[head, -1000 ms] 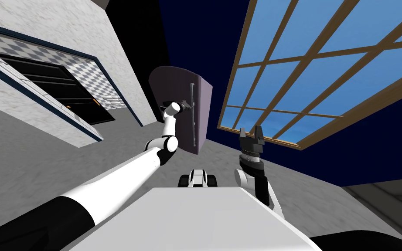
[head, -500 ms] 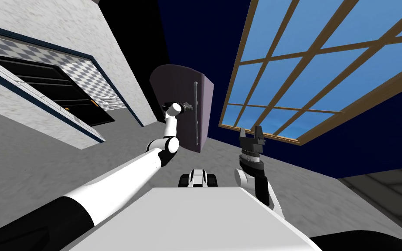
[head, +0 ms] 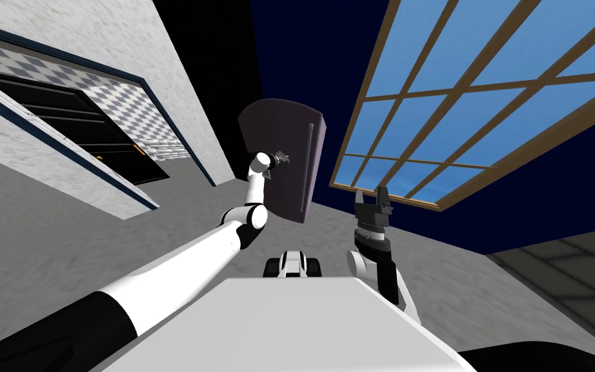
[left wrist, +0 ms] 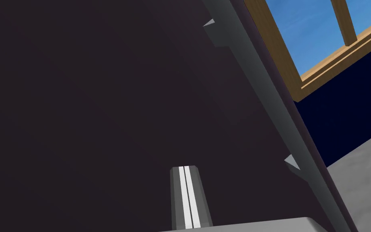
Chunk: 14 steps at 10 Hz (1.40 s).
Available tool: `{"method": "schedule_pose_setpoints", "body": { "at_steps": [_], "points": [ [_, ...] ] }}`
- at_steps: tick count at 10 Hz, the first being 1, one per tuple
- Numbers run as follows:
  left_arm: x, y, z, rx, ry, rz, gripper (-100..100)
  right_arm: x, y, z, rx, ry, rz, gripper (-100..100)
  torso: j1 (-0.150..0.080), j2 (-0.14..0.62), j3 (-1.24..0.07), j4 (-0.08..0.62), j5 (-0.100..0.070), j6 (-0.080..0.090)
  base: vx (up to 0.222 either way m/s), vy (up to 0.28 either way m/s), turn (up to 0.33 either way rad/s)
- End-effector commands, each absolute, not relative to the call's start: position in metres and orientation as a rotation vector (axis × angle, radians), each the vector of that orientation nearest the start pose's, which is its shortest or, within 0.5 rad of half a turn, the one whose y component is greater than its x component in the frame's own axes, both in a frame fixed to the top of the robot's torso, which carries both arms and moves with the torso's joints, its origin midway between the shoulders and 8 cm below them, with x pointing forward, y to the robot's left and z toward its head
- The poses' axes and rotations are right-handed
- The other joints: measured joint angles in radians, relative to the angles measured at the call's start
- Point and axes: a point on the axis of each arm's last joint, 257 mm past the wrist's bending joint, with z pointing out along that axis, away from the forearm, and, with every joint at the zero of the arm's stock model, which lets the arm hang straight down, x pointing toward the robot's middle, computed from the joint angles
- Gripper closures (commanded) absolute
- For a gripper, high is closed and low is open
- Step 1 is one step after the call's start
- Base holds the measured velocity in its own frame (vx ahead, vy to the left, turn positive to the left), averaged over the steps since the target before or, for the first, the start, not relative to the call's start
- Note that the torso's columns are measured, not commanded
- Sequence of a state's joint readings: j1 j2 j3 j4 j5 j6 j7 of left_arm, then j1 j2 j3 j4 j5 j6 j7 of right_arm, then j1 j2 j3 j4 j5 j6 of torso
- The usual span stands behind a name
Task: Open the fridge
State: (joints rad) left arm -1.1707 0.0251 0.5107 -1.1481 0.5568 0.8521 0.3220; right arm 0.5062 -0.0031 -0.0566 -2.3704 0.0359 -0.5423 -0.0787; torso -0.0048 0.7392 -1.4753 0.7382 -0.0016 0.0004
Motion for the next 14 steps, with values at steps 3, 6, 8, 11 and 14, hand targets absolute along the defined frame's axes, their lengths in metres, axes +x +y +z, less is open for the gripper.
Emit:
{"method": "schedule_pose_setpoints", "body": {
  "at_steps": [3,6,8,11,14],
  "points": [
    [0.686,0.034,0.116,-1.829,1.247,-2.236,100,0.314,-0.285,0.070,0.546,0.532,1.323,0,0.005,-0.001,0.000,0.000,0.002,0.000,-0.176,0.261,-0.051],
    [0.681,0.024,0.118,-1.818,1.277,-2.253,100,0.314,-0.285,0.070,0.546,0.532,1.323,0,0.004,-0.005,-0.003,-0.001,0.002,-0.001,-0.111,0.247,-0.028],
    [0.691,0.064,0.130,-1.796,1.229,-2.206,-100,0.314,-0.285,0.070,0.546,0.532,1.323,0,-0.008,-0.008,-0.005,-0.002,-0.002,0.000,0.013,-0.016,0.006],
    [0.697,0.100,0.144,-1.781,1.187,-2.161,-100,0.314,-0.285,0.070,0.546,0.532,1.323,0,0.003,-0.002,-0.001,0.000,0.001,0.000,0.050,-0.080,0.006],
    [0.698,0.115,0.157,-1.793,1.173,-2.131,-100,0.314,-0.285,0.070,0.546,0.532,1.323,0,0.002,-0.003,-0.002,-0.001,0.001,0.000,0.102,-0.165,0.021]
  ]
}}
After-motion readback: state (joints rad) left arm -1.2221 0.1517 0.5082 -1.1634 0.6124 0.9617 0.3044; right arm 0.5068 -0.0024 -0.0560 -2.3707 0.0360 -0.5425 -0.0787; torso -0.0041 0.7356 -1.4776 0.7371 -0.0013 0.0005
